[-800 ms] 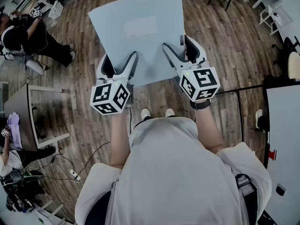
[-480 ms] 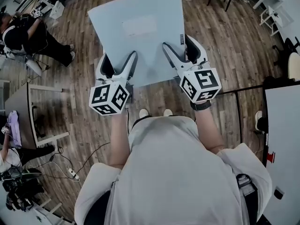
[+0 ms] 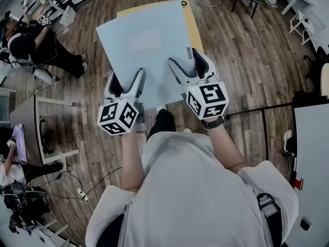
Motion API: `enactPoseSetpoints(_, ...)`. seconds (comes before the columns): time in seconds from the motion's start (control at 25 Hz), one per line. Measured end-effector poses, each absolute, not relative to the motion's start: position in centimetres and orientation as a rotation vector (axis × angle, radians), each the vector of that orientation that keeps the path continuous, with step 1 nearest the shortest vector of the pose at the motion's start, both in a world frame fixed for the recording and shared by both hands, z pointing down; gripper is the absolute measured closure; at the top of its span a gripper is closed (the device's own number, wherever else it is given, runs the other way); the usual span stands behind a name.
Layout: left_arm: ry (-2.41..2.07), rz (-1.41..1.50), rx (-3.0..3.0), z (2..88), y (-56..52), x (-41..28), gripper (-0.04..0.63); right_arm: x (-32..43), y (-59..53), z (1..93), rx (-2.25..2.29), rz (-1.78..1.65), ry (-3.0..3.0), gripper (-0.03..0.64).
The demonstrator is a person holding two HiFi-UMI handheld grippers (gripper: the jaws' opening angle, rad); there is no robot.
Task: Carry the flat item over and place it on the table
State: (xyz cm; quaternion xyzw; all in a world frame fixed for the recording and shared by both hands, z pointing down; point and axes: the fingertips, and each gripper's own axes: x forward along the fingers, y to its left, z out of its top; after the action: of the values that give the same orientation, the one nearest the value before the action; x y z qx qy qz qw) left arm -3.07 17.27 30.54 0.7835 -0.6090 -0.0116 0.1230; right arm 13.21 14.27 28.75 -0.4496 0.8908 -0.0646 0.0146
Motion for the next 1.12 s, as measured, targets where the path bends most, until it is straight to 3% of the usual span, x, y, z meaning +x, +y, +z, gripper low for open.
enactPoseSetpoints(0.28,-1.724,-0.013,2.309,32.4,9.1,-4.3,0.181,11.9,6.8,30.5,-1.502,-0.214,2.756,0.304)
enactPoseSetpoints(0.64,-1.707,-0.076,2.322,30.9,-5.0,-11.4,0.181,4.6,-7.3,28.7,-1.503,-0.184,2.782,0.302)
enactPoseSetpoints(1.12,-1.604,-0.007,2.148,40.7,-13.8,-16.5,0.181,-1.0,-17.0,37.5,-1.566,-0.422,2.918,0.302)
